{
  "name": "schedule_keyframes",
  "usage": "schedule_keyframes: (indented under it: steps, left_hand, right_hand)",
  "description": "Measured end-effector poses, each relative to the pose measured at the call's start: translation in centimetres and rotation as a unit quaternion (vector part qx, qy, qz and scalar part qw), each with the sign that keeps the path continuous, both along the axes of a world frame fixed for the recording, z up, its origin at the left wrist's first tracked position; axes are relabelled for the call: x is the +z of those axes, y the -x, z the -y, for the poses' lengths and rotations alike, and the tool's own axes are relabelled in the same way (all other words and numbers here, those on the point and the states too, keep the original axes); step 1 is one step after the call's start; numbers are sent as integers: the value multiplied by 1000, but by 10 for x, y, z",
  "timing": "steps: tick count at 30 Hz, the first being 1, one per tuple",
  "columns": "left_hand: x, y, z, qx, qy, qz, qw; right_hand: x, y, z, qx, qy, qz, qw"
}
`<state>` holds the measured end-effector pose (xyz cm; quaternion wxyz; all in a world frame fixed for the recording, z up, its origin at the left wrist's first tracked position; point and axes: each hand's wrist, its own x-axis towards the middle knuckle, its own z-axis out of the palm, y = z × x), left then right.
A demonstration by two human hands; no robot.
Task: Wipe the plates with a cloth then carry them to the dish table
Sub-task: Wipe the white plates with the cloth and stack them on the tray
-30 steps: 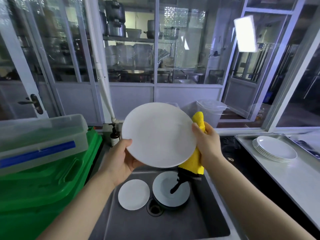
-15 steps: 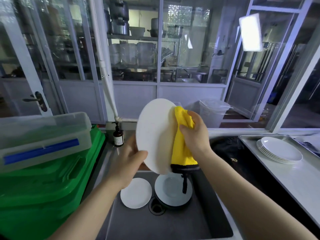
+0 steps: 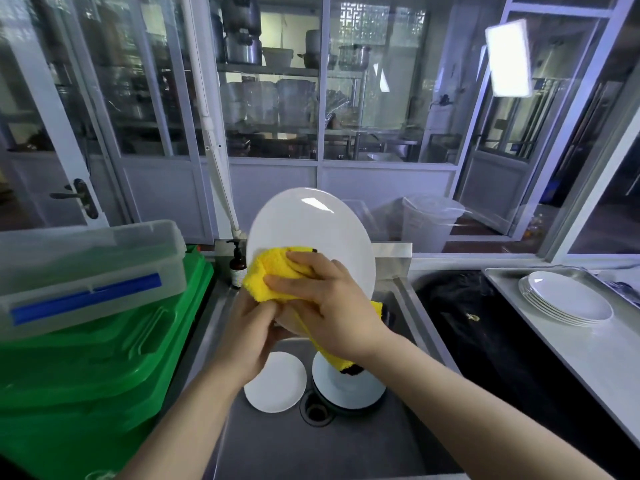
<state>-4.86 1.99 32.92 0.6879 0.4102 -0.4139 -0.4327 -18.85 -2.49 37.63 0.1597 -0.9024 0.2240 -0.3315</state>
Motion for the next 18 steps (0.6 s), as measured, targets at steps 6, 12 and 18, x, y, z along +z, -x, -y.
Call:
schedule_keyframes:
  steps: [6, 12, 18]
  left_hand:
    - [-4, 0, -3, -25, -18, 3, 1000]
    - [-4, -1, -5, -48, 3, -49, 998]
    - [-19, 6, -4, 3, -10, -76, 997]
  right_hand:
    - [11, 0, 28, -154, 35, 9, 987]
    - [-2, -3, 2, -76, 106, -54, 990]
    - [-13, 16, 0, -24, 133, -136, 981]
